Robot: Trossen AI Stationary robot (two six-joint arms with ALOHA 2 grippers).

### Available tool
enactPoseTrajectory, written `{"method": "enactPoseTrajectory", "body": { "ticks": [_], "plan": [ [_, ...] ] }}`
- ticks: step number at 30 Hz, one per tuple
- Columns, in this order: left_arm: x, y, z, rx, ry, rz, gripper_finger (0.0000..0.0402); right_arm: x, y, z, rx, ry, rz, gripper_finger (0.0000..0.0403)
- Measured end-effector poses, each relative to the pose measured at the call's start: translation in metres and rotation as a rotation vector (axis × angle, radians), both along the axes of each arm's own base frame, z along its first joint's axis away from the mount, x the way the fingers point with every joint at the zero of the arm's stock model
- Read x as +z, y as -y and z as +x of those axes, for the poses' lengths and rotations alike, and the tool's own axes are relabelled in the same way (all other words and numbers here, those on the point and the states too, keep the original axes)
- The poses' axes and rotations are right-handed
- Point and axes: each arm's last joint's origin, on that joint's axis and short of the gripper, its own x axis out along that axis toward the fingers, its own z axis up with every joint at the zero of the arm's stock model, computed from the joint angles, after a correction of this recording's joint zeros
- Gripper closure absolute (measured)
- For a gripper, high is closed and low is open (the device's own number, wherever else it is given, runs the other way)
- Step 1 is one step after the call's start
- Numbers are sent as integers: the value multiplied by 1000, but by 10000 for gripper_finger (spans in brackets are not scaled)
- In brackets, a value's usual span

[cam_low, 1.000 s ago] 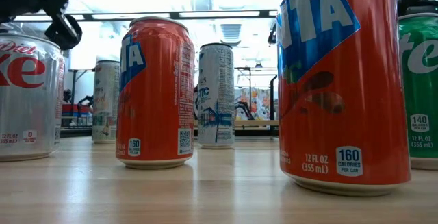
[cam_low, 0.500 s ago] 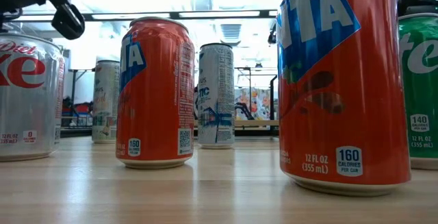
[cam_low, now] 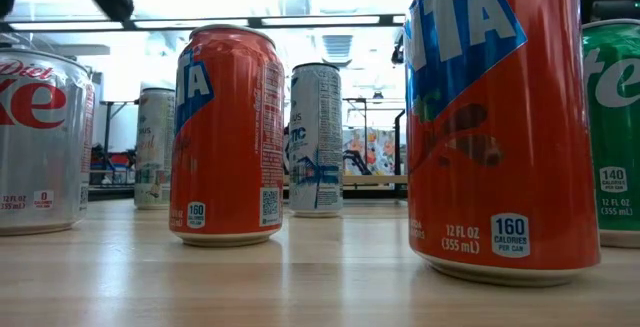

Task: Sort soda cans
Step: Put the white yellow soda can on the shelf

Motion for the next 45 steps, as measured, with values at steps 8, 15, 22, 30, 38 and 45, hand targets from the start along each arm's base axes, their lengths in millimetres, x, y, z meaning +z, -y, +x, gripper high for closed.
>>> {"method": "enactPoseTrajectory", "body": {
  "ticks": [8, 15, 22, 30, 38, 45],
  "plan": [
    [38, 18, 36, 173, -436, 207, 401, -2, -1, 4, 13, -44, -15, 390],
    [53, 10, 24, 298, -862, 3, 401, -5, -2, 8, 37, -79, -3, 390],
    [51, 11, 23, 314, -1077, 50, 401, -9, -3, 12, 37, -119, -9, 390],
    [36, 11, 23, 280, -1125, -7, 401, -11, -3, 14, 36, -141, -17, 390],
    [28, 6, 46, 195, -1046, 6, 401, -9, -3, 13, 21, -154, -90, 390],
    [26, -23, 53, 12, -1220, 105, 401, -10, -3, 13, 23, -159, -87, 390]
  ]
}}
